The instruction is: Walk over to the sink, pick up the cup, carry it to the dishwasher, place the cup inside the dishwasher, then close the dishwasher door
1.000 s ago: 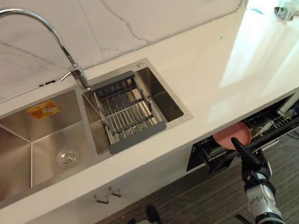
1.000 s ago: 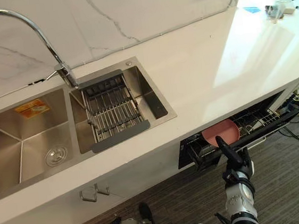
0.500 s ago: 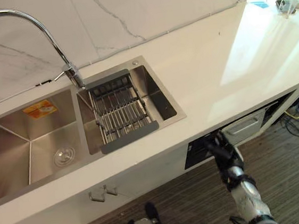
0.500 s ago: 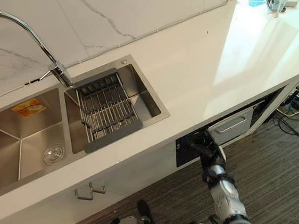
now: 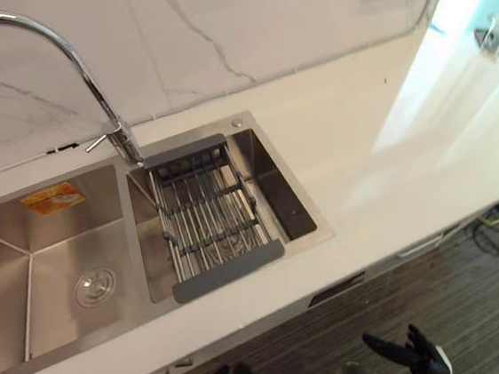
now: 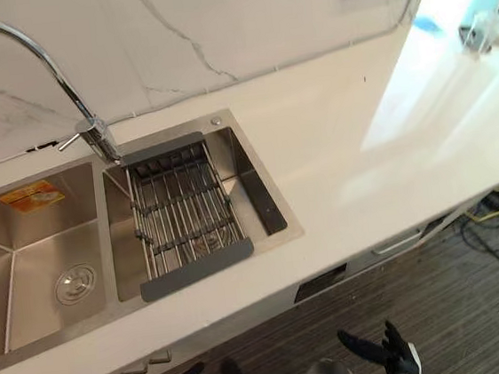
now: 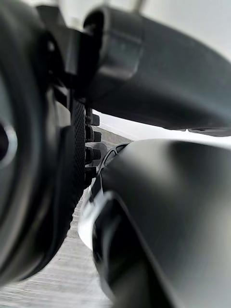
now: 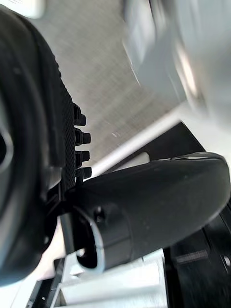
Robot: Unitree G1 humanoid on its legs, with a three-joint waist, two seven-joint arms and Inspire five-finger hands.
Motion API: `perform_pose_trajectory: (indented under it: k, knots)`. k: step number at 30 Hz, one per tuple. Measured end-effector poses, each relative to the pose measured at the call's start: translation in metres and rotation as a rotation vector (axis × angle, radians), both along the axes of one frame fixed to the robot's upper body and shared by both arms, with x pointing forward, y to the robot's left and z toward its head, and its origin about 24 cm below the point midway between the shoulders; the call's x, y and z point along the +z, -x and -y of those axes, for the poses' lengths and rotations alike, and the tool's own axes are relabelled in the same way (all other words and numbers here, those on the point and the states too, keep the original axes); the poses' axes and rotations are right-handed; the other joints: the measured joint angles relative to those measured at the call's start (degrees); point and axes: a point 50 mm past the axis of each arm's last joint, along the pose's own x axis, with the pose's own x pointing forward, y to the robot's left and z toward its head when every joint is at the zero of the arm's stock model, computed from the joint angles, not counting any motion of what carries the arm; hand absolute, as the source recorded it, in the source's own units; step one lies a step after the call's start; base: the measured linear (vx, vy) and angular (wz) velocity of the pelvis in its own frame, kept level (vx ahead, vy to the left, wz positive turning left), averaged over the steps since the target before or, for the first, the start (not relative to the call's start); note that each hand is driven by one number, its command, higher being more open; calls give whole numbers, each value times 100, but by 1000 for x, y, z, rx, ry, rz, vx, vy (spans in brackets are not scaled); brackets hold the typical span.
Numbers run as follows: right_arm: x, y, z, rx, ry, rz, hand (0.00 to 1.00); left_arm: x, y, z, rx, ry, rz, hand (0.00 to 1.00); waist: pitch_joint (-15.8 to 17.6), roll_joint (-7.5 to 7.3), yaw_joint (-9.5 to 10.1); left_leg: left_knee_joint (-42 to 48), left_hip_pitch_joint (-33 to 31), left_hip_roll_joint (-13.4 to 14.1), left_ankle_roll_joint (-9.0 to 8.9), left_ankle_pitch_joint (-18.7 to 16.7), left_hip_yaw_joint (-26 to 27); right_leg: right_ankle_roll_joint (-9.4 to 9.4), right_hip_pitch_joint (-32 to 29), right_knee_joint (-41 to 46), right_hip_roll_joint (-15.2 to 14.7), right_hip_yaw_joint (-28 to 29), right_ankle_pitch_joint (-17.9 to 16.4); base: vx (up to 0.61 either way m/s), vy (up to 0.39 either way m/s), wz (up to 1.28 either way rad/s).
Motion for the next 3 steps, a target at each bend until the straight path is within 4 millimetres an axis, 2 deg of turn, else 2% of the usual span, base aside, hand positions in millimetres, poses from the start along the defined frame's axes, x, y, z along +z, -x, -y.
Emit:
perform_pose_trajectory:
  k: [1,2,3]
  knots:
    - [-4,5,-9,-59,-29,-6,100,0,-3,-2,-16,-9,-25,100,3,40,-28,41,11,139,-70,-34,-147,-16,-141,-629,226,60,-91,185,-130,71]
    - [-6,4,-18,-101,-46,2,100,0,-5,-5,-40,-20,-40,100,-8,20,-86,77,1,185,-188,-19,-319,16,-187,-1499,390,207,-54,177,-163,81]
    - [-7,3,-22,-109,-53,1,100,0,-7,-6,-65,-29,-49,100,-28,-24,-122,93,-10,147,-212,-26,-417,38,-164,-1991,439,290,60,101,-124,54]
